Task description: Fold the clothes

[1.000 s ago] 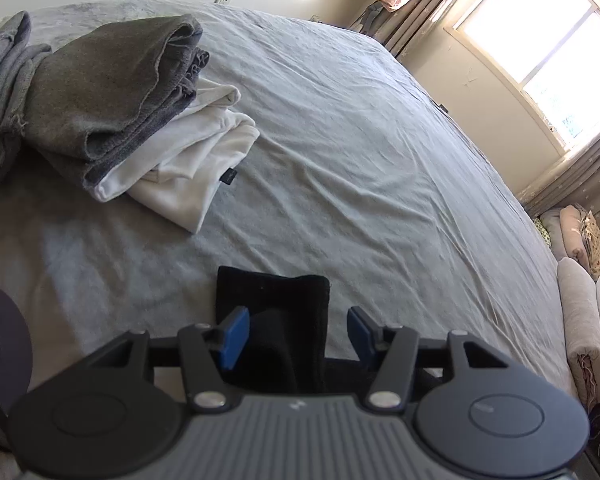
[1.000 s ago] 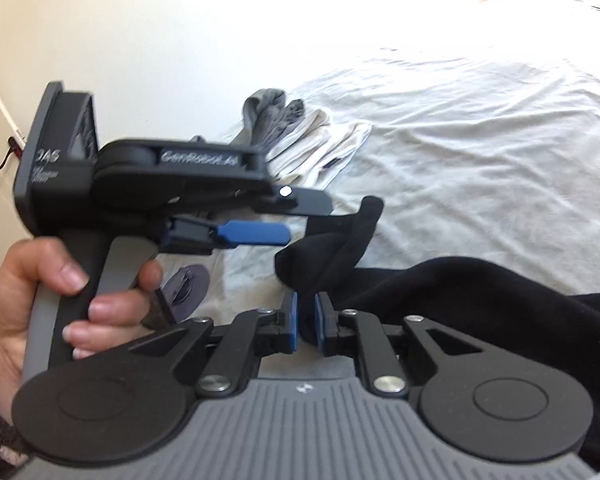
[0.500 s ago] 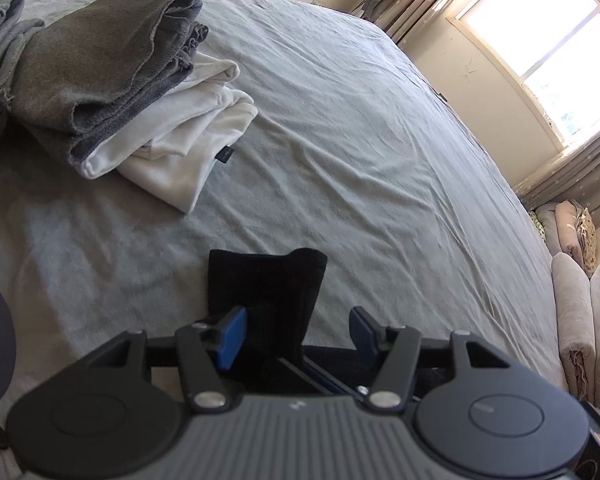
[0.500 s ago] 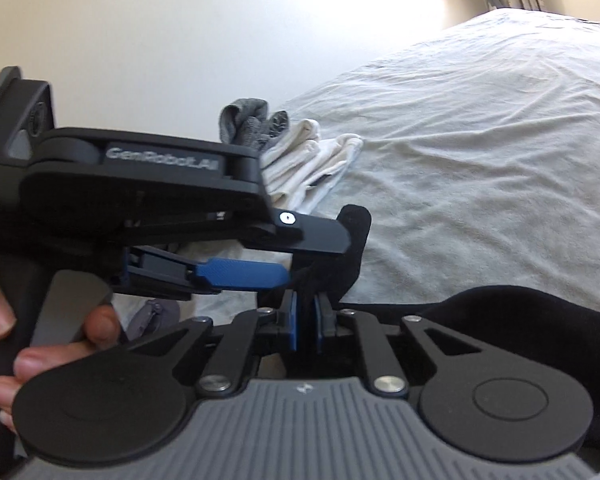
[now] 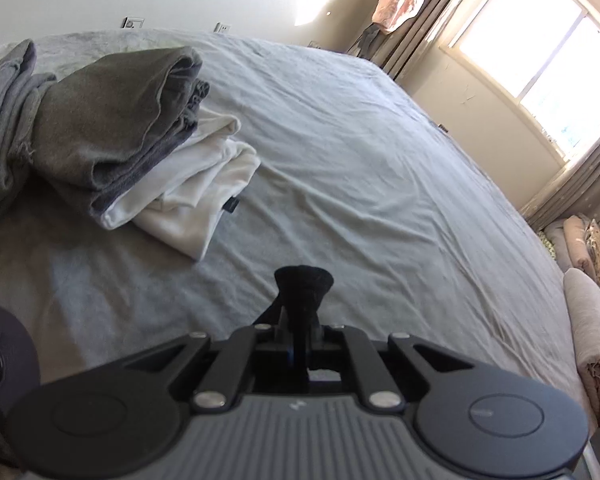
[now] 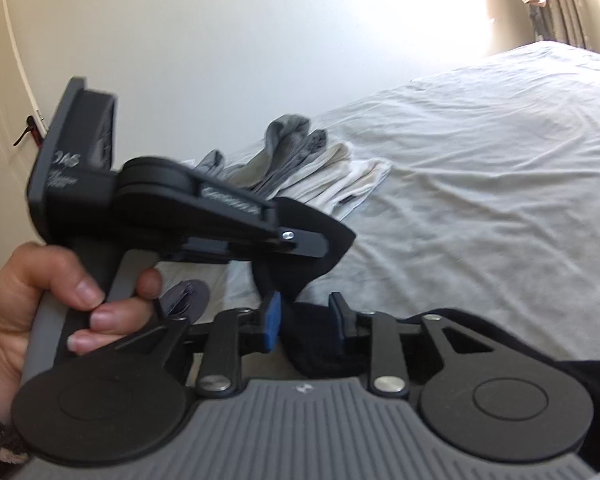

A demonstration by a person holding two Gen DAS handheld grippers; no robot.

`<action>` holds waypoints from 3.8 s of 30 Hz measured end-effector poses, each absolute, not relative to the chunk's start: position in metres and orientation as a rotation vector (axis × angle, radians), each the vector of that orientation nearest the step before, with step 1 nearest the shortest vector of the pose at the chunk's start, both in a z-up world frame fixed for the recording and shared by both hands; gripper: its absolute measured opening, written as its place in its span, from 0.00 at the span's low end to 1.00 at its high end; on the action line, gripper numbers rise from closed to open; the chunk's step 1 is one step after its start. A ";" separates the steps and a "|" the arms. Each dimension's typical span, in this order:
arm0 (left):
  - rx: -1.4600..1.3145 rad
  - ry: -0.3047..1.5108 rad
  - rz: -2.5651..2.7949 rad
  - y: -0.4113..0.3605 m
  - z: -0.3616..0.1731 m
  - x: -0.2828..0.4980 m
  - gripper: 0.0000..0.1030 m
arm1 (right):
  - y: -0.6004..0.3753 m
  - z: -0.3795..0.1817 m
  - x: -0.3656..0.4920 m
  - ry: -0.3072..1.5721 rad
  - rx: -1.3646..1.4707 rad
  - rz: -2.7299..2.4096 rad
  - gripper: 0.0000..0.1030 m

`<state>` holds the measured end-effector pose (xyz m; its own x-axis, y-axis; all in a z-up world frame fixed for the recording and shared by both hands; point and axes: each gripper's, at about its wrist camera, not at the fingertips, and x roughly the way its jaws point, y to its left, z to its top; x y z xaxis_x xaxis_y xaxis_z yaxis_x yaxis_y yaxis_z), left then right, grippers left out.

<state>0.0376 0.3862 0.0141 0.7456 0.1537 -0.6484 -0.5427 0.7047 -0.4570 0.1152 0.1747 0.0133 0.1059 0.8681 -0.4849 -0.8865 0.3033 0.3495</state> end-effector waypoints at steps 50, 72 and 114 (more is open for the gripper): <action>-0.395 0.501 0.675 0.427 0.037 0.098 0.05 | 0.096 -0.020 0.130 0.792 -0.350 1.202 0.09; -0.390 0.623 0.793 0.430 -0.001 0.070 0.06 | 0.121 -0.022 0.197 0.750 -0.457 1.101 0.05; -0.324 0.548 0.617 0.402 0.021 0.069 0.18 | 0.237 0.001 0.172 0.619 -0.216 1.116 0.34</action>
<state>0.0688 0.4025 0.0209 0.6816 0.4560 -0.5722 -0.6221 0.7729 -0.1251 0.1719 0.2367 0.0011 0.2927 0.7714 -0.5650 -0.8877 0.4389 0.1394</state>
